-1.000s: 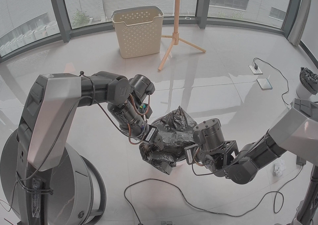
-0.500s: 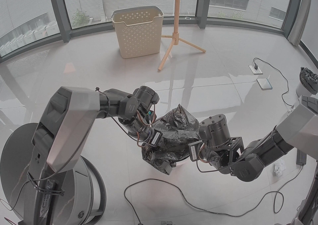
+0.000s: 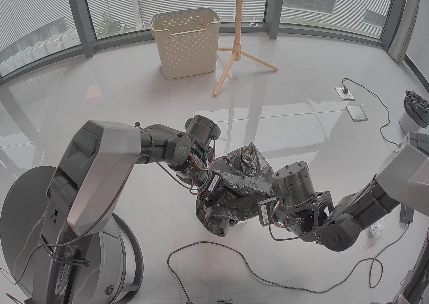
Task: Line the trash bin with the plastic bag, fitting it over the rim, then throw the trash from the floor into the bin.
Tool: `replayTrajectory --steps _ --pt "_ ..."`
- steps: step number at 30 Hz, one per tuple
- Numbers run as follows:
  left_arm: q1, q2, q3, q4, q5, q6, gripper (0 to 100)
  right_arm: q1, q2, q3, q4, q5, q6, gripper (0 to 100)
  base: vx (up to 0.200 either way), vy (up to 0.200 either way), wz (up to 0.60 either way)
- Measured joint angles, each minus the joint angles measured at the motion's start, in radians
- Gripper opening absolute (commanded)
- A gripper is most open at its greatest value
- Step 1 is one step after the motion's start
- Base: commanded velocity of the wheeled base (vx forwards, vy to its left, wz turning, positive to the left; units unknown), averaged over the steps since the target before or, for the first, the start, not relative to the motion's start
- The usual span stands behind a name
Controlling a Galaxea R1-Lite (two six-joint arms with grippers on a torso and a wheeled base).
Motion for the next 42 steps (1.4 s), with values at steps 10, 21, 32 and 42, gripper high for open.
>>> replayTrajectory --steps 10,21,32,42 --pt "0.008 -0.058 0.000 -0.036 0.039 0.007 0 -0.013 0.002 -0.032 -0.011 0.005 0.026 0 0.000 0.000 0.00" --pt "0.013 -0.029 0.000 -0.072 0.085 0.045 0 -0.057 0.050 -0.116 -0.072 0.034 0.052 0 0.000 0.000 0.00" --pt "0.043 -0.035 0.000 -0.043 0.083 0.112 0 0.046 0.058 -0.112 -0.031 0.036 0.187 0 0.000 0.000 0.00" --pt "0.054 -0.049 0.000 0.014 0.080 0.123 0 0.074 0.056 -0.111 -0.006 0.055 0.272 0 0.000 0.000 0.00"
